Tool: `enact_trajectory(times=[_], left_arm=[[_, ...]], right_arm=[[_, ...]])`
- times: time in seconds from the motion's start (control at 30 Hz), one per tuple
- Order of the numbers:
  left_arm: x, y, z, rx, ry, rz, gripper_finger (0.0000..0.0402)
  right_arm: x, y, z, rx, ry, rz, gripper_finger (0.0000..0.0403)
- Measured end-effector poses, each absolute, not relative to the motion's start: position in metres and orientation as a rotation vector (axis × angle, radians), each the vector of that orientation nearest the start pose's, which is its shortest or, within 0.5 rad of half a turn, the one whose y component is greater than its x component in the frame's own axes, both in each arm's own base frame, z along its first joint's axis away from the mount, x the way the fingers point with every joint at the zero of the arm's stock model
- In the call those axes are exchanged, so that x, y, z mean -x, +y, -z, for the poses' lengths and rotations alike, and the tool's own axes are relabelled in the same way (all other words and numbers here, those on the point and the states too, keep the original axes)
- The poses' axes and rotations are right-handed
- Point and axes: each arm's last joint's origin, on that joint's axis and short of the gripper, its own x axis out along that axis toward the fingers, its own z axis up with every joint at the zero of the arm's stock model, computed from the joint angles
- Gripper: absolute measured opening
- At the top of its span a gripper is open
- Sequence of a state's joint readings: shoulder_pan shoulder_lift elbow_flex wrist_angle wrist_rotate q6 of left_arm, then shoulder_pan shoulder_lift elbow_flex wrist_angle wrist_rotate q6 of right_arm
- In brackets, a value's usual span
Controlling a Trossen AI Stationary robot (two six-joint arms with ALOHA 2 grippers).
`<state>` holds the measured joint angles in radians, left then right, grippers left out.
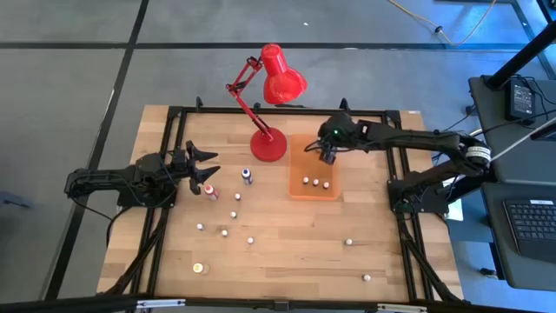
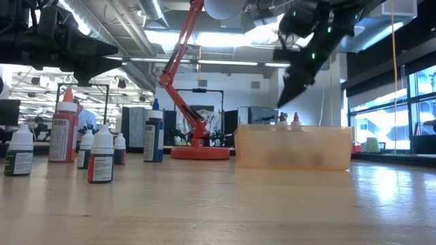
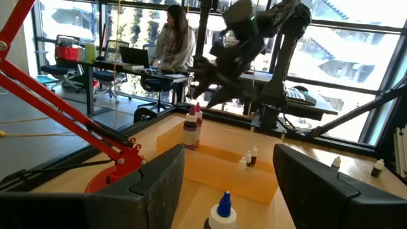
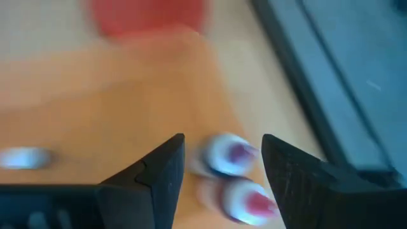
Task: Pick & Place food coloring
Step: Put the right small blue food coloring bottle into the orange bin
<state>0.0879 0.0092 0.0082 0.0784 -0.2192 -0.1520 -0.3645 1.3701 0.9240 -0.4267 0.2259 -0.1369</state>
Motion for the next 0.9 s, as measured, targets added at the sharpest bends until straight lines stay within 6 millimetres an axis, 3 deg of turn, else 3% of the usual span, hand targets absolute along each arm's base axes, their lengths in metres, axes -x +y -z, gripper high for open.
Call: enact_trajectory(times=[0.2, 0.37, 0.47, 0.67, 0.77, 0.9], left_arm=[[-0.096, 0.015, -0.173, 0.156, -0.101, -0.300, 0.0235], [-0.096, 0.015, -0.173, 0.156, -0.101, -0.300, 0.0235], [-0.096, 0.015, -0.173, 0.155, -0.101, -0.300, 0.0235], [-0.096, 0.015, -0.173, 0.140, -0.098, -0.301, 0.0235], [-0.096, 0.015, -0.173, 0.140, -0.097, -0.301, 0.0235], [-0.096, 0.015, -0.173, 0.140, -0.097, -0.301, 0.0235]], right_arm=[[-0.255, -0.068, -0.272, -0.066, 0.884, 0.174, 0.0210], [-0.237, -0.007, -0.277, -0.120, 1.067, -0.020, 0.0210], [-0.225, 0.034, -0.275, -0.057, 1.164, -0.100, 0.0210], [-0.208, 0.108, -0.254, 0.115, 1.134, -0.209, 0.0210], [-0.198, 0.132, -0.242, 0.179, 1.170, -0.280, 0.0210], [-0.191, 0.153, -0.228, 0.142, 1.198, -0.282, 0.0210]])
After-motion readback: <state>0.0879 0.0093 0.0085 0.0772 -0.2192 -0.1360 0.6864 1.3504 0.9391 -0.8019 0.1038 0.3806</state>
